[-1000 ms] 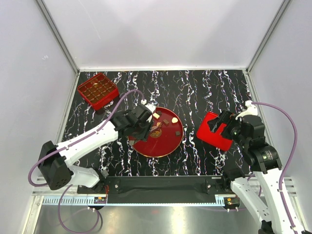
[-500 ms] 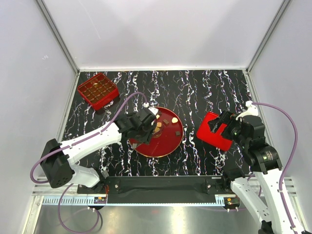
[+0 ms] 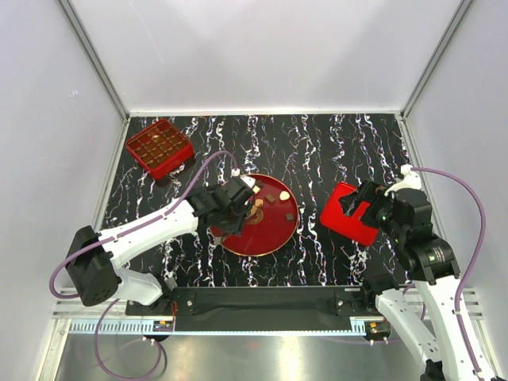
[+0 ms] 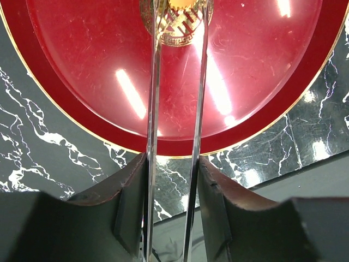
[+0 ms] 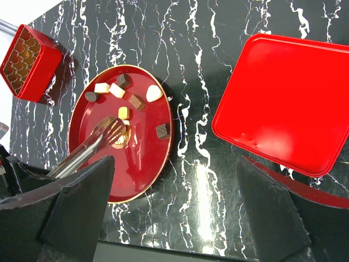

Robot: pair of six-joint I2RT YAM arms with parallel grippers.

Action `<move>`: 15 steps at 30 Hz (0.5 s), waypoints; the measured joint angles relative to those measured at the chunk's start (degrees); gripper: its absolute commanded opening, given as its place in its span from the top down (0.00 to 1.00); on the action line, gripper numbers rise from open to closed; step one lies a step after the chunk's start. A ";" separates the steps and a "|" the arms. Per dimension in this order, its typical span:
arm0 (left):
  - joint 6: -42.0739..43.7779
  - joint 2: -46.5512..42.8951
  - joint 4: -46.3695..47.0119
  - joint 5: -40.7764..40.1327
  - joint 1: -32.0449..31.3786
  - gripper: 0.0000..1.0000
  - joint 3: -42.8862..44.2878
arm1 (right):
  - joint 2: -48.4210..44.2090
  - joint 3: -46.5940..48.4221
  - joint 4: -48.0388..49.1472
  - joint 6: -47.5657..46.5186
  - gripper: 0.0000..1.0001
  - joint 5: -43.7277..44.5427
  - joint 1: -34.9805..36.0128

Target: Pack the chocolate

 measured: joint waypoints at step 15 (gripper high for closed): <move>1.03 2.64 -8.00 -5.79 1.25 0.66 13.68 | -0.04 0.22 0.02 0.02 0.00 -0.04 0.00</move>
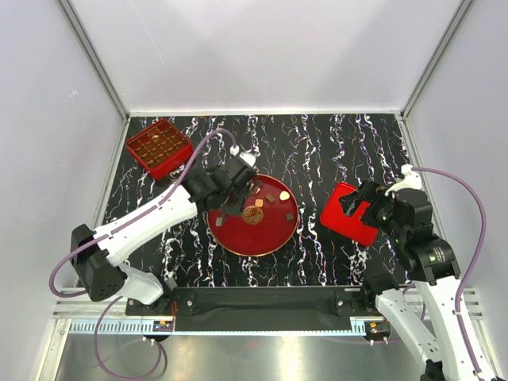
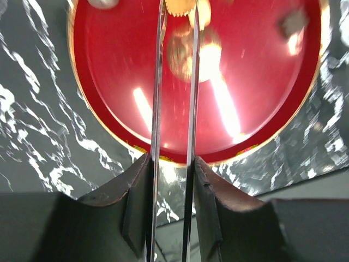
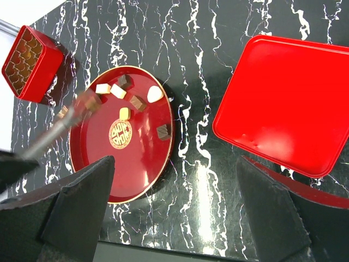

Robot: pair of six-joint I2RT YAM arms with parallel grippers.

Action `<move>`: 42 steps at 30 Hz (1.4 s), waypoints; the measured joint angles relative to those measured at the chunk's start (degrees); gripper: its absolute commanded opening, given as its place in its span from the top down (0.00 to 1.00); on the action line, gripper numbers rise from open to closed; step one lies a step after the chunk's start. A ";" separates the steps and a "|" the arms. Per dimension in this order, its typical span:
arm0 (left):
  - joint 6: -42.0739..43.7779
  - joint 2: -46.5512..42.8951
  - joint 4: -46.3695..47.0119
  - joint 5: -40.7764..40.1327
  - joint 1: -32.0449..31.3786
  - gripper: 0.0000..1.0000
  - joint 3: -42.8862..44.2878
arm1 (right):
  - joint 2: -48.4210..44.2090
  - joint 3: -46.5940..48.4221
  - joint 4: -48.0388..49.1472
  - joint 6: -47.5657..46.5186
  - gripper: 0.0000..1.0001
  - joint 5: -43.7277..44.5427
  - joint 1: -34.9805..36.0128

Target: Pack the chocolate

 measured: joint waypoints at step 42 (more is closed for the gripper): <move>14.38 37.20 3.76 -0.28 55.82 0.67 37.44 | 4.26 -3.78 8.26 1.97 0.00 -6.08 0.00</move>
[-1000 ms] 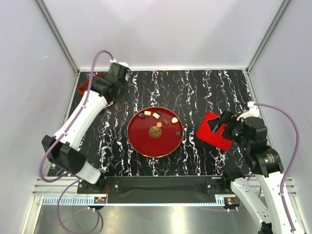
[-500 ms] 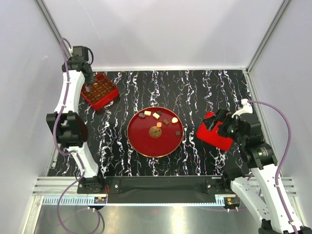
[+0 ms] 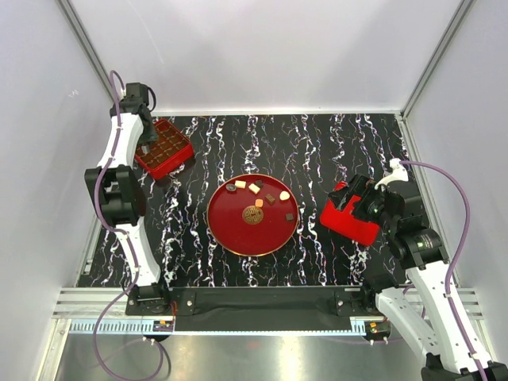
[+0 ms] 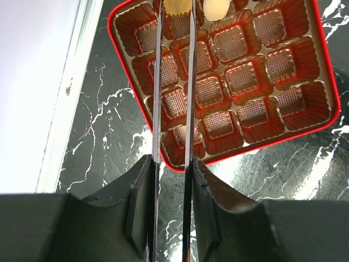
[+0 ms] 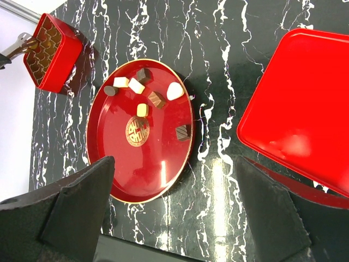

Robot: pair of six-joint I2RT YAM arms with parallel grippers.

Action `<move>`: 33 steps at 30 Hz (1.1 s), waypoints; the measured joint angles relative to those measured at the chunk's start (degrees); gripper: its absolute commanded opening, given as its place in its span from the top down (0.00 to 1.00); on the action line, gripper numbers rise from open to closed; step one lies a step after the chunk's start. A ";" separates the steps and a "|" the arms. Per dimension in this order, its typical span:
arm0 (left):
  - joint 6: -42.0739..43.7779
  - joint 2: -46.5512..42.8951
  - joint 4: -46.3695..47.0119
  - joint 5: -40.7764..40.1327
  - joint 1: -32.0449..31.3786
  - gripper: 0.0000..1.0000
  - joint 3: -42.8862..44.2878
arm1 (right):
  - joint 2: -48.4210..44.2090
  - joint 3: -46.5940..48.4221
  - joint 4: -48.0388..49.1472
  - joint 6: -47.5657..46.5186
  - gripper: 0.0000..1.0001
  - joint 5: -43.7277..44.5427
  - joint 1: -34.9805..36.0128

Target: Pack the chocolate

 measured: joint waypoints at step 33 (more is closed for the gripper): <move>0.00 -29.00 -1.16 5.38 -21.92 0.55 -17.42 | -3.63 4.68 -6.12 -1.14 0.00 2.16 0.00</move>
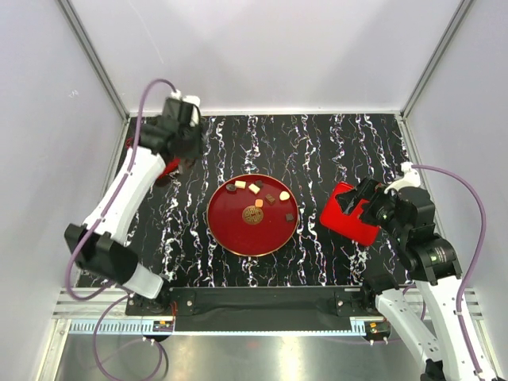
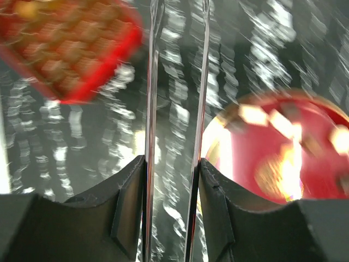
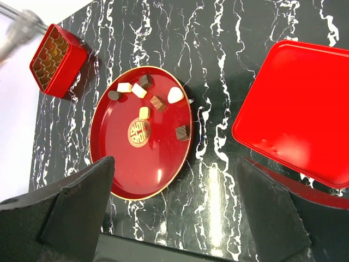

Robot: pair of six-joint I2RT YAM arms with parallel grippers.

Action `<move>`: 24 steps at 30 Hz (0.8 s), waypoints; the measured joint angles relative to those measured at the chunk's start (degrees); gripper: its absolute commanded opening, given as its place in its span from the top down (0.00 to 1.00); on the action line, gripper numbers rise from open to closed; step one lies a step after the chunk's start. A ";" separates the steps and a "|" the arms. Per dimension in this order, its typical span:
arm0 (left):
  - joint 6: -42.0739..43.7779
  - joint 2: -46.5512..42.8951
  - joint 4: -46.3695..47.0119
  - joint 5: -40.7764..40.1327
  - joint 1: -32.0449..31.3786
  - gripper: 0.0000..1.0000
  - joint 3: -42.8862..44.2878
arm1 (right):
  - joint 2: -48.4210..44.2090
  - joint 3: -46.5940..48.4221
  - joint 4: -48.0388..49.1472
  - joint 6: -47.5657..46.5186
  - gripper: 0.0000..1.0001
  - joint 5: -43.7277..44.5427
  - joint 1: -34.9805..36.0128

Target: Pack the chocolate

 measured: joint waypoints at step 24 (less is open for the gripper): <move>1.62 -5.75 13.11 6.34 -39.54 0.55 -24.11 | -1.79 5.51 -6.73 0.09 0.00 3.63 0.00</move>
